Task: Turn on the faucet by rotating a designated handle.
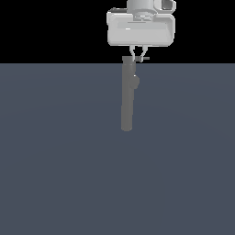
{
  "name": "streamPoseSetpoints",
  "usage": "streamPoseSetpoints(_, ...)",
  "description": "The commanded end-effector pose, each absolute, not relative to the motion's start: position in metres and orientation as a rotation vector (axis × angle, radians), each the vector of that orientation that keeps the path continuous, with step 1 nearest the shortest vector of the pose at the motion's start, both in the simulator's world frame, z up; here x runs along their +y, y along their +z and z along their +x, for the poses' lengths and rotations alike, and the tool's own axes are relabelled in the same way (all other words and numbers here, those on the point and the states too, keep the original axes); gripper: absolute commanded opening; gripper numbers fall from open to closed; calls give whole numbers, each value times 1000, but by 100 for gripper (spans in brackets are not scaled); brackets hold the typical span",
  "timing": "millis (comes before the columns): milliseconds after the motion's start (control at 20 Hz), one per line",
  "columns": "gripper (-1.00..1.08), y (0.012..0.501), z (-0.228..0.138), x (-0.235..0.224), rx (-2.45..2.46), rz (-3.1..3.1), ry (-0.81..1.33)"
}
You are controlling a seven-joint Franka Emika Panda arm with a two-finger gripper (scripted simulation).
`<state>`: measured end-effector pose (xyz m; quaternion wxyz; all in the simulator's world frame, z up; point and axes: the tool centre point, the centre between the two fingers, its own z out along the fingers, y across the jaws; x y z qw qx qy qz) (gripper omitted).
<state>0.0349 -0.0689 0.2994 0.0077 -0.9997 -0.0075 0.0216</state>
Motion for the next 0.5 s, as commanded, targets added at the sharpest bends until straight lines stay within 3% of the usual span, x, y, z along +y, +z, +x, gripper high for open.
streamPoseSetpoints(0,-100,300,55,-81,-2,-3135,15)
streamPoseSetpoints(450,-100,301,76,-102,30,-3141,1)
